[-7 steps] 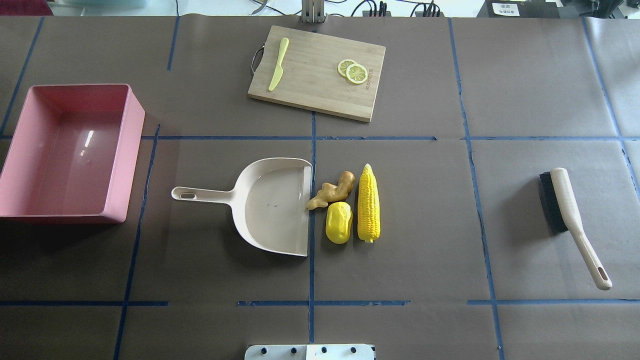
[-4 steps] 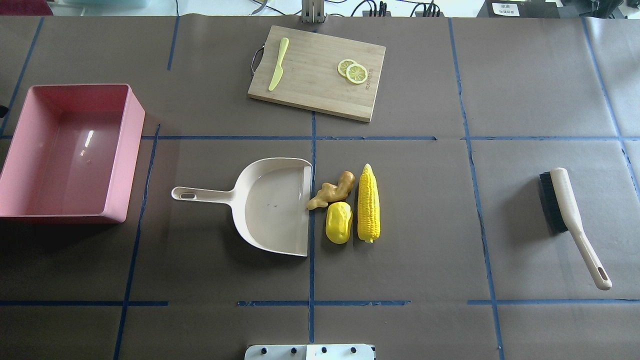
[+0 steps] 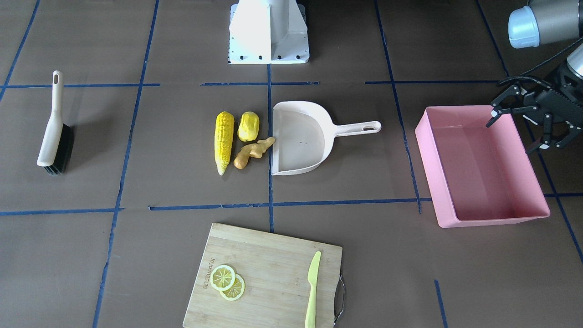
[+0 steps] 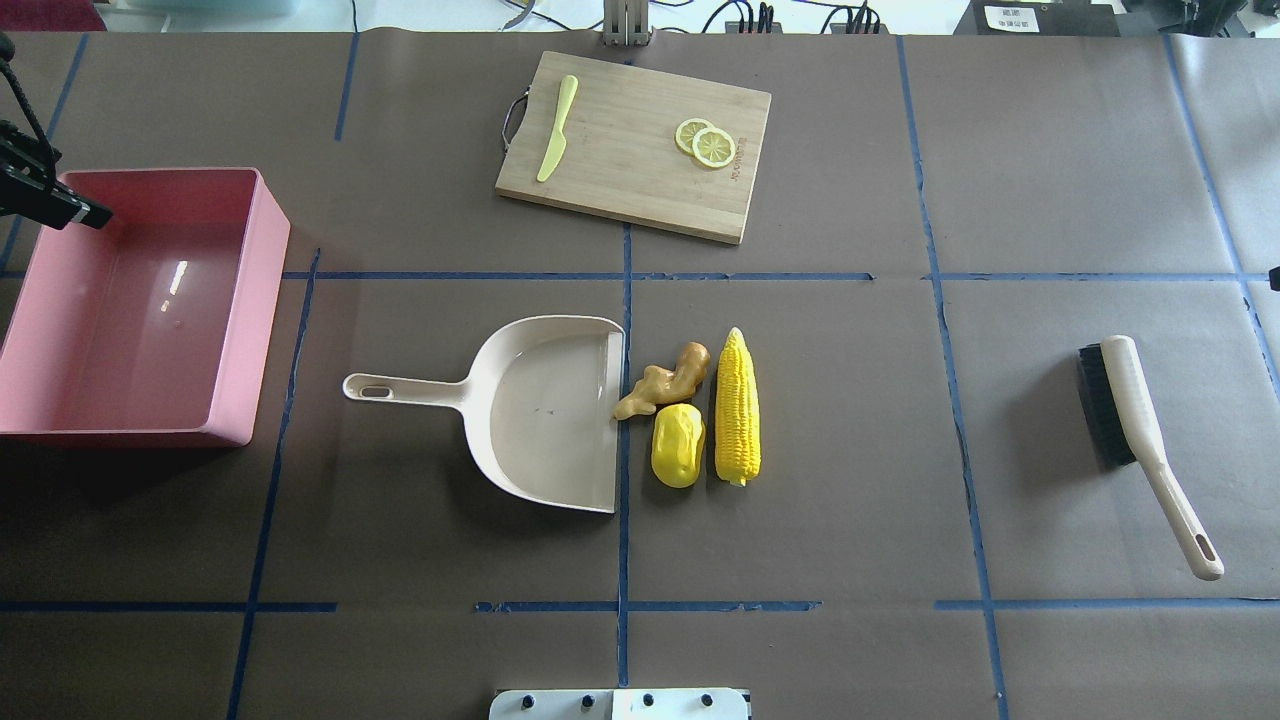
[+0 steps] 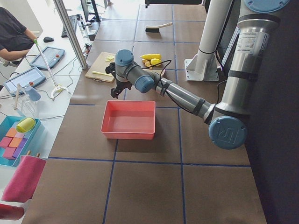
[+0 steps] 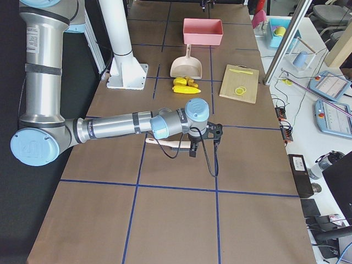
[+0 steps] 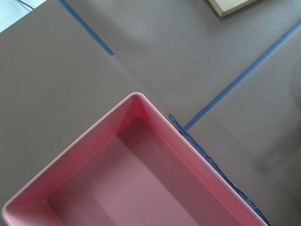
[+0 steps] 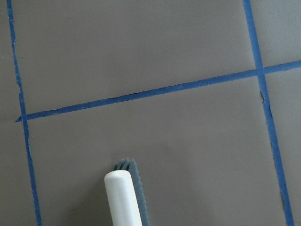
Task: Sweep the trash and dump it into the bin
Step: 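Move the left gripper over the pink bin while the right gripper reaches the brush handle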
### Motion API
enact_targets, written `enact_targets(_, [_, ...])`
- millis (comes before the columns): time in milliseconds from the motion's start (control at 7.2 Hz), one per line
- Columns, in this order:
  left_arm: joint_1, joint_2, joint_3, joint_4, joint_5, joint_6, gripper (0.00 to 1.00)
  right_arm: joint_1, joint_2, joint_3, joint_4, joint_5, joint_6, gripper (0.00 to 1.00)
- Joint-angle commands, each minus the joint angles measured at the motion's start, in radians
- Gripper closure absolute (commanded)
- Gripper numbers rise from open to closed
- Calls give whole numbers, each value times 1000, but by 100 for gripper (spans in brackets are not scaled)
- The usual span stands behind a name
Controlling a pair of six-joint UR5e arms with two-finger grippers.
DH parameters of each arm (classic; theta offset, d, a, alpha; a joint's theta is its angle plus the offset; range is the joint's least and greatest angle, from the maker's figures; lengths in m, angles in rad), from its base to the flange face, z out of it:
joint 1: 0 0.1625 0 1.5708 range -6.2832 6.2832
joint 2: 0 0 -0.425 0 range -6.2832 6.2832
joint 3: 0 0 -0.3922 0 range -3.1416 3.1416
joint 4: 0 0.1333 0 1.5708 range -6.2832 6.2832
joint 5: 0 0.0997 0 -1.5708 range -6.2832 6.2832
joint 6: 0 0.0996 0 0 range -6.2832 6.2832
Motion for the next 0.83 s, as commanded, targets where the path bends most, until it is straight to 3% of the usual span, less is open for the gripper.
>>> enact_targets(0, [61,-11,-2,8,-2,-10,0,-125,-5,85,2,-73,176,0])
enact_targets(139, [71,-28,-2,14,-2,-10,0,-188,-62,132,32,-87,220,0])
enact_targets(278, [75,-32,-2,14,-2,-10,0,-268,-171,133,201,-108,280,0])
enact_targets(417, [77,-38,-1,14,-2,-10,0,-352,-217,133,313,-144,393,0])
enact_targets(694, [108,-49,1,14,3,-12,0,-484,-220,130,321,-180,496,0])
